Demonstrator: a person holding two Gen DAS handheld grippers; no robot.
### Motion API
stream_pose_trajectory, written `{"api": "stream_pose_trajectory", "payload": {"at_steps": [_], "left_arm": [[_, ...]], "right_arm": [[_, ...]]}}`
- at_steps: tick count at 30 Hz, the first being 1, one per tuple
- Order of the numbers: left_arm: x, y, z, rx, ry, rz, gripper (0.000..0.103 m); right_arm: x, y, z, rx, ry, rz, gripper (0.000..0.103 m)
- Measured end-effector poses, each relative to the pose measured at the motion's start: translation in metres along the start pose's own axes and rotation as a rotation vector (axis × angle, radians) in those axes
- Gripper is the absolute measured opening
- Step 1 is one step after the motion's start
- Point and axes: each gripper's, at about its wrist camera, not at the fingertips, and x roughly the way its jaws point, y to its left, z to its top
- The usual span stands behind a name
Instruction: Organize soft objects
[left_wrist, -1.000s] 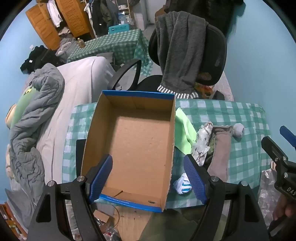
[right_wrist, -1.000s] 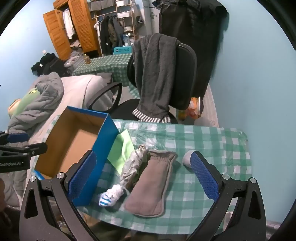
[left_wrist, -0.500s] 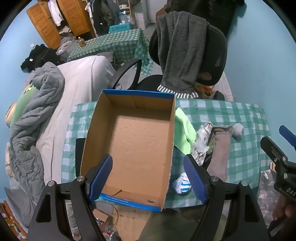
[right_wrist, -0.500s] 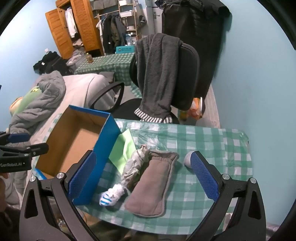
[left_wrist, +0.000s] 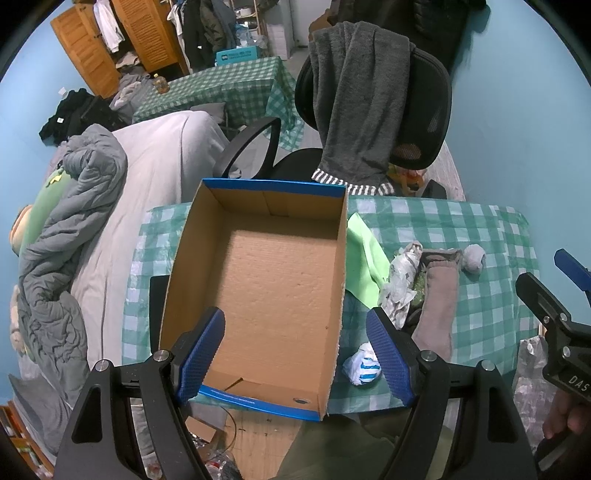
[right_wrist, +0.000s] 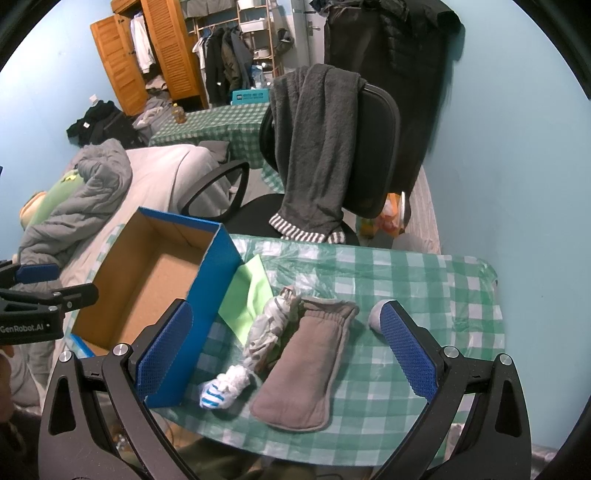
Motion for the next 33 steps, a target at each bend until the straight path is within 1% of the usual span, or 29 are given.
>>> {"api": "stream_pose_trajectory", "payload": {"at_steps": [33], "left_arm": [[-0.0010,-0.0004,-0.0036,0.005,0.004,-0.004,0.080]], "right_arm": [[0.0025,0.0005,-0.0008,0.001,0.010,0.003,0.101]]}}
